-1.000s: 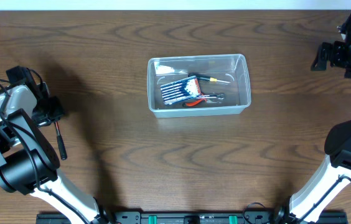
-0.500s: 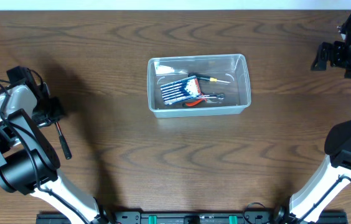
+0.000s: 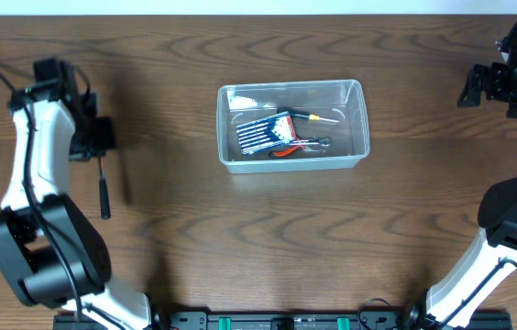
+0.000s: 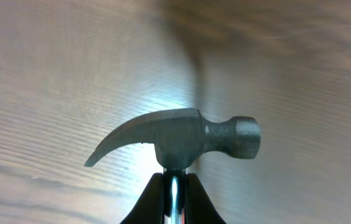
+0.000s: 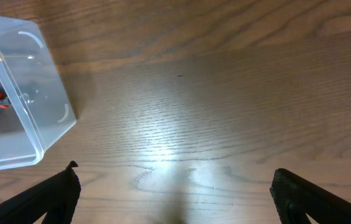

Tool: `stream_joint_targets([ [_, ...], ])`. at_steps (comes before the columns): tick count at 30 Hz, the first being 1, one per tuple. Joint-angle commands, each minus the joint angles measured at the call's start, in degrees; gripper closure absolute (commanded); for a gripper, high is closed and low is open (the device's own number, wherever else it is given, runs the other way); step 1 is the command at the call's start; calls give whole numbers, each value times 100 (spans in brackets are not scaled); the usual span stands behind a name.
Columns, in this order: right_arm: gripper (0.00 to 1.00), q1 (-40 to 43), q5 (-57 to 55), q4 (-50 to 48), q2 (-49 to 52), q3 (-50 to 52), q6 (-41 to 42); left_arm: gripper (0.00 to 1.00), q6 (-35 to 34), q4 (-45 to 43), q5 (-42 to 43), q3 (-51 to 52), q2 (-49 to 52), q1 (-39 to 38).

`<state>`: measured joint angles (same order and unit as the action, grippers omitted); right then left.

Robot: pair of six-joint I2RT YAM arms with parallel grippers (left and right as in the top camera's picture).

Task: Pack container
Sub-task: 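Carry the hammer with left gripper into the container and release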

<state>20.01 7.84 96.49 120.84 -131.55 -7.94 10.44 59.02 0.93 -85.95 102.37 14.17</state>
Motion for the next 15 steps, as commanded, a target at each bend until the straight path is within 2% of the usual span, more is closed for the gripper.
stream_joint_targets([
  [1,1,-7,-33,22,42,9,66,94,654,332,195,-664,-348,-614],
  [4,1,-7,-33,35,42,9,66,94,1152,354,341,-1106,-483,-1290],
  [9,1,-7,-35,55,42,9,63,94,2186,-393,662,-1255,-492,-2533],
  [15,1,-7,-37,63,42,9,63,94,3259,-1128,662,-1255,-116,-3860],
])
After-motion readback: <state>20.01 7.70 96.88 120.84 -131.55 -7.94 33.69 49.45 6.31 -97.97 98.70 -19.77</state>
